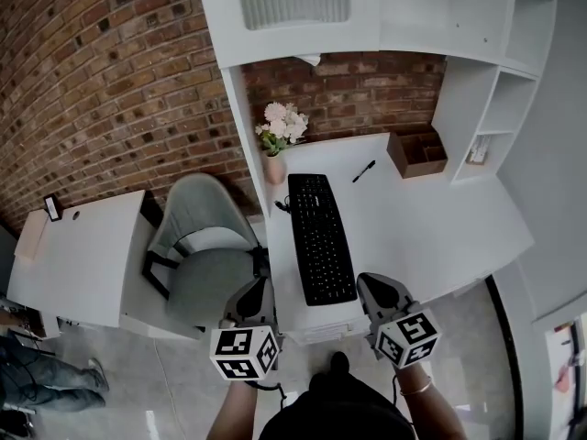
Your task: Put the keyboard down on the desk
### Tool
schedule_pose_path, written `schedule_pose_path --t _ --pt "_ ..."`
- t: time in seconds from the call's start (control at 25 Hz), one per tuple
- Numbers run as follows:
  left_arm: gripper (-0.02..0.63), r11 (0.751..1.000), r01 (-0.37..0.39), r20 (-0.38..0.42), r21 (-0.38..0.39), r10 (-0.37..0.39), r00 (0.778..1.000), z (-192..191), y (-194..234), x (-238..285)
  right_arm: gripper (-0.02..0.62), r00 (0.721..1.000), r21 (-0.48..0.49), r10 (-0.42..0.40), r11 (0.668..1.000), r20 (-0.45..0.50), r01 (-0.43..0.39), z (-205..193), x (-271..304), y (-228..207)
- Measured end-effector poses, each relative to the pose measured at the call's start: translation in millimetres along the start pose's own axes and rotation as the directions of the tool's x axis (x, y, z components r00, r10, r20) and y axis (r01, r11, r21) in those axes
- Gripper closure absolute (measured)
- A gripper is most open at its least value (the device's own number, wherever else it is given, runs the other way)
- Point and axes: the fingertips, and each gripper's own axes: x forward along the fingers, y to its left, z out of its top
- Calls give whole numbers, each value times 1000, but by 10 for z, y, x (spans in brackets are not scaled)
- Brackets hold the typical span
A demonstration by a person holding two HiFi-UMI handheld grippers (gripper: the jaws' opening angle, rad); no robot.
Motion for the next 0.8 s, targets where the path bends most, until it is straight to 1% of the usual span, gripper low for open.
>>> schedule_pose_path --t 0.44,0.8 --pt "597 1000 12 0 -10 -12 1000 -57 -66 -117 592 1000 -17 -9 1000 10 9 23 -119 59" --pt "597 1000 23 -18 -11 -23 1000 -135 -104 -136 591 1000 1 -24 1000 8 24 -25 -180 41"
